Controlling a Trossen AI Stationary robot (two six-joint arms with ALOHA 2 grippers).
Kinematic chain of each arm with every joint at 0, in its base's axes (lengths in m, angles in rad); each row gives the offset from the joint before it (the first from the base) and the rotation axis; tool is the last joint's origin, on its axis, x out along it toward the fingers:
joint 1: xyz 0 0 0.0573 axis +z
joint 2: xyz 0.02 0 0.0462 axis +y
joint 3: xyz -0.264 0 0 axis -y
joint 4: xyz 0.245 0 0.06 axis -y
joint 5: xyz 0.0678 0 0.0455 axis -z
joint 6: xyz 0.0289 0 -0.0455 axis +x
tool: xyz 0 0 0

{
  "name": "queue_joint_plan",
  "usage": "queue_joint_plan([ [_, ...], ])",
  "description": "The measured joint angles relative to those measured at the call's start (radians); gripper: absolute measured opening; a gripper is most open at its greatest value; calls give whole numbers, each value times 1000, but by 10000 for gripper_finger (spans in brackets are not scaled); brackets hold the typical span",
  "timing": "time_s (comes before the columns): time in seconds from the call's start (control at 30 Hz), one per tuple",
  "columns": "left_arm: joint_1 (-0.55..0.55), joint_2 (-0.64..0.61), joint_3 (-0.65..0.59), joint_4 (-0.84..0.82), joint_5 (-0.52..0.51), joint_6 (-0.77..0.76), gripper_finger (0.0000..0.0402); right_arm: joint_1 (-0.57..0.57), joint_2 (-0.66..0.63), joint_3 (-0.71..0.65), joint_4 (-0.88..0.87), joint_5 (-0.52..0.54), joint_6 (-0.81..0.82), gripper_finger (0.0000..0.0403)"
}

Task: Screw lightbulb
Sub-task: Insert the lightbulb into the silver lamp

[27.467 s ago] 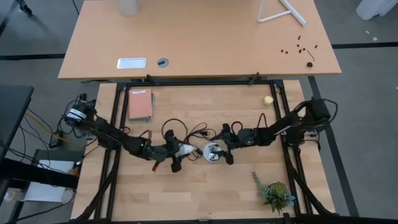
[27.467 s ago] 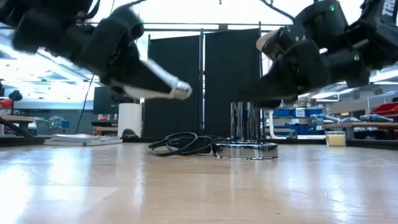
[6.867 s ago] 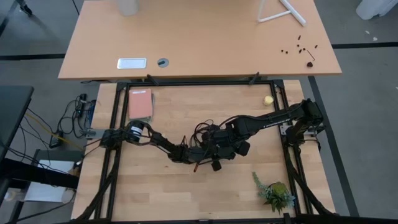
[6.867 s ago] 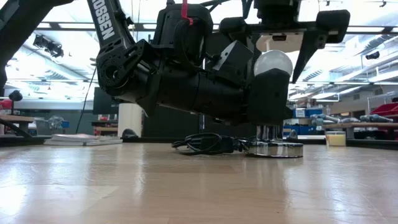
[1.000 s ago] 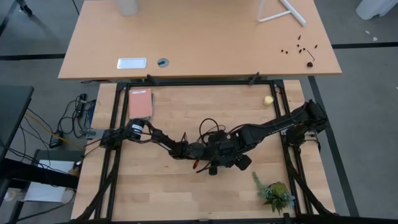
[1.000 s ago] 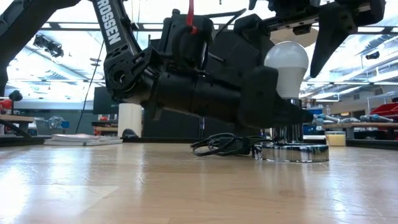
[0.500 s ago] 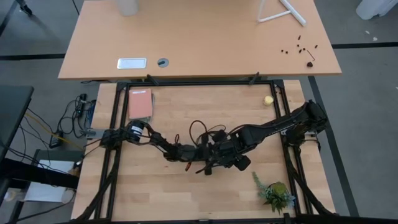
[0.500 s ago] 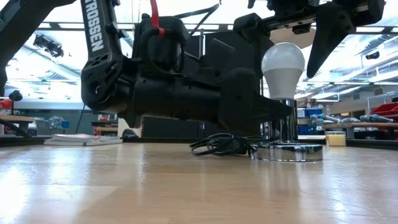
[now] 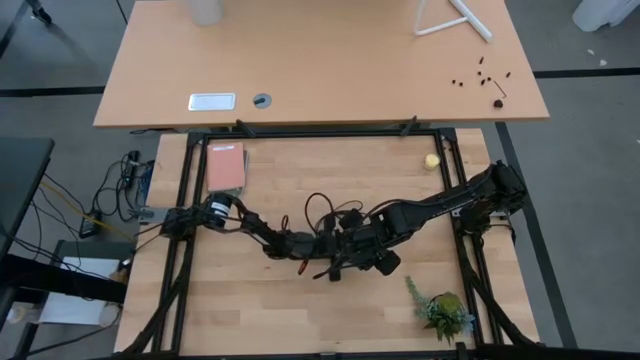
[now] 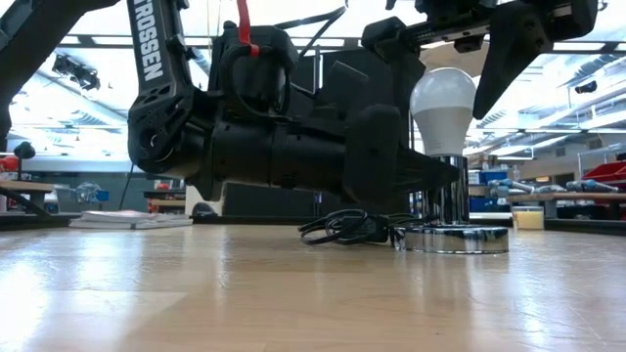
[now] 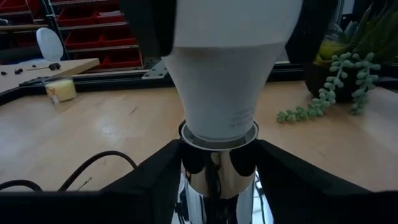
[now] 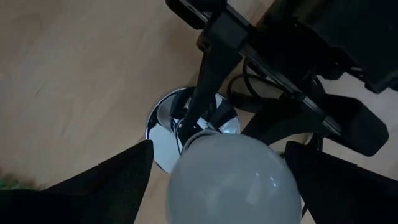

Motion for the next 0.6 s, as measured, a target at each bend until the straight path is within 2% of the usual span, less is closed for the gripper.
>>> queue_joint_plan([
  [0.2, 8, -1, 1, -6, -1, -23, 172, 0, 0, 0, 15, 5, 3, 372],
  [0.6, 8, -1, 1, -8, -1, -23, 171, 0, 0, -1, -21, 27, -27, 372],
])
